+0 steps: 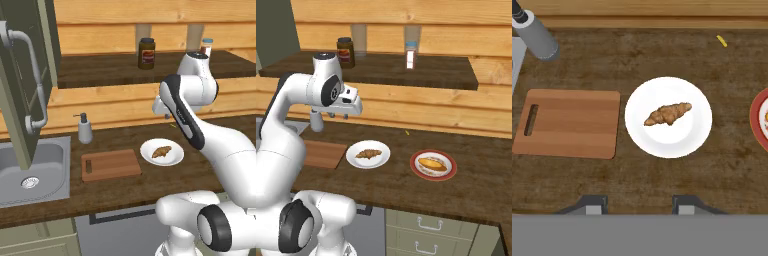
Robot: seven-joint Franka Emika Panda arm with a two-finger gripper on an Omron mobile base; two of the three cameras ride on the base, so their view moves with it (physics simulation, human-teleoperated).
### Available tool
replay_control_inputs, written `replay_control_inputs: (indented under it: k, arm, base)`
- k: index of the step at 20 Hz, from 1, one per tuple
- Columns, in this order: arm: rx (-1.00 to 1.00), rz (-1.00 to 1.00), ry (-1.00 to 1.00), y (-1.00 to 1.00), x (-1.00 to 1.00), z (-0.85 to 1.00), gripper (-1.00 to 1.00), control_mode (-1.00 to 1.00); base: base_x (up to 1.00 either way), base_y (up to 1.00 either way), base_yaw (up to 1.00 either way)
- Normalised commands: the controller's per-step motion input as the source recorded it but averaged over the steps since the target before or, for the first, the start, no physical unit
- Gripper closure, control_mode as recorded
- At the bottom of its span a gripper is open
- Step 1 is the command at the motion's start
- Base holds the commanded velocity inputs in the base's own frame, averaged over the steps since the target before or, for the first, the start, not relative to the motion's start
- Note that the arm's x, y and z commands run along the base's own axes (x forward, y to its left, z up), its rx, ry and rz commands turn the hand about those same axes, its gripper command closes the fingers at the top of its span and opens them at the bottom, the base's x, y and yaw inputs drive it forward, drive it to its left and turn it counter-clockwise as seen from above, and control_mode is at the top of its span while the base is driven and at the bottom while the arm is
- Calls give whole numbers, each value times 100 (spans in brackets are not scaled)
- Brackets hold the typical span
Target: From the different types of pastries on the counter, select a croissant and place it on the cutting board. Then retrieve a jar of jam from the cabinet and place it alongside the croissant on the cutting board.
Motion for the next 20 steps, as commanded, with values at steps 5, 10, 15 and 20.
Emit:
replay_control_inputs:
  k: [5,10,15,20]
  arm:
    - [0,0,-2,0,-9,-5,-100,-100]
    - [0,-5,0,0,-43,-76,-100,-100]
    - [0,-29,8,-20,-20,-97,-100,-100]
    - [0,-38,14,-38,-1,-96,-100,-100]
  base:
    - [0,0,0]
    - [0,0,0]
    - [0,0,0]
    - [0,0,0]
